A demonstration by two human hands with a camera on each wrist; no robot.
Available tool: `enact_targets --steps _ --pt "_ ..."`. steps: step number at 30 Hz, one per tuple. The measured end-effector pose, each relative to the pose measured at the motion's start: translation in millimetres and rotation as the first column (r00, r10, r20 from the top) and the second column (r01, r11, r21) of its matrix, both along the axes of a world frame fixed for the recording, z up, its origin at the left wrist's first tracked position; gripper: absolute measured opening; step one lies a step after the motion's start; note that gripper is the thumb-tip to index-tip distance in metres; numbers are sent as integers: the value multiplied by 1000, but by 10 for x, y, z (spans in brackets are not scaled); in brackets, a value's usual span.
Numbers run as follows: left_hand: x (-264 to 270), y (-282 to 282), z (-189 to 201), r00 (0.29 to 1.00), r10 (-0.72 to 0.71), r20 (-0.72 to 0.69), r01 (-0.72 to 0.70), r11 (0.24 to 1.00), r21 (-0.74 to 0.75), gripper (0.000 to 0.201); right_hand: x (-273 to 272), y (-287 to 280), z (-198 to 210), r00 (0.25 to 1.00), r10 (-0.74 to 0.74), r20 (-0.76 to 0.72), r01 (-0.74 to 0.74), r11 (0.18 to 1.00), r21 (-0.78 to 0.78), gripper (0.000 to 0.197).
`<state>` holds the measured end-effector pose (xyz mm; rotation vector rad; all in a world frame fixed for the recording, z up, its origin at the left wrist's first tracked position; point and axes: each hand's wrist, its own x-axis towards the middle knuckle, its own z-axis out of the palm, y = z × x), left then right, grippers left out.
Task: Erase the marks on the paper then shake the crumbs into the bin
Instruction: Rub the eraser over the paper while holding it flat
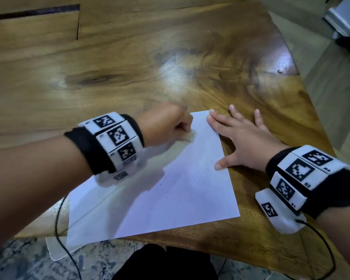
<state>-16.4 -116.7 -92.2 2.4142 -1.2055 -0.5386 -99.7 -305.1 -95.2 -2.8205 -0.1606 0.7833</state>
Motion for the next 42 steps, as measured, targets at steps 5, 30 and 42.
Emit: enact_targets --steps 5,30,42 --pt "-85 113 36 986 -119 -116 132 985 111 12 5 -6 0 1000 1 4 -1 1000 2 112" --pt "-354 14 -20 947 -277 -164 289 955 58 13 6 -5 -26 1000 -7 10 6 1000 1 112" --pt "-363 -73 18 963 -252 -96 262 959 108 9 3 1 -21 1000 0 -3 0 1000 -9 111"
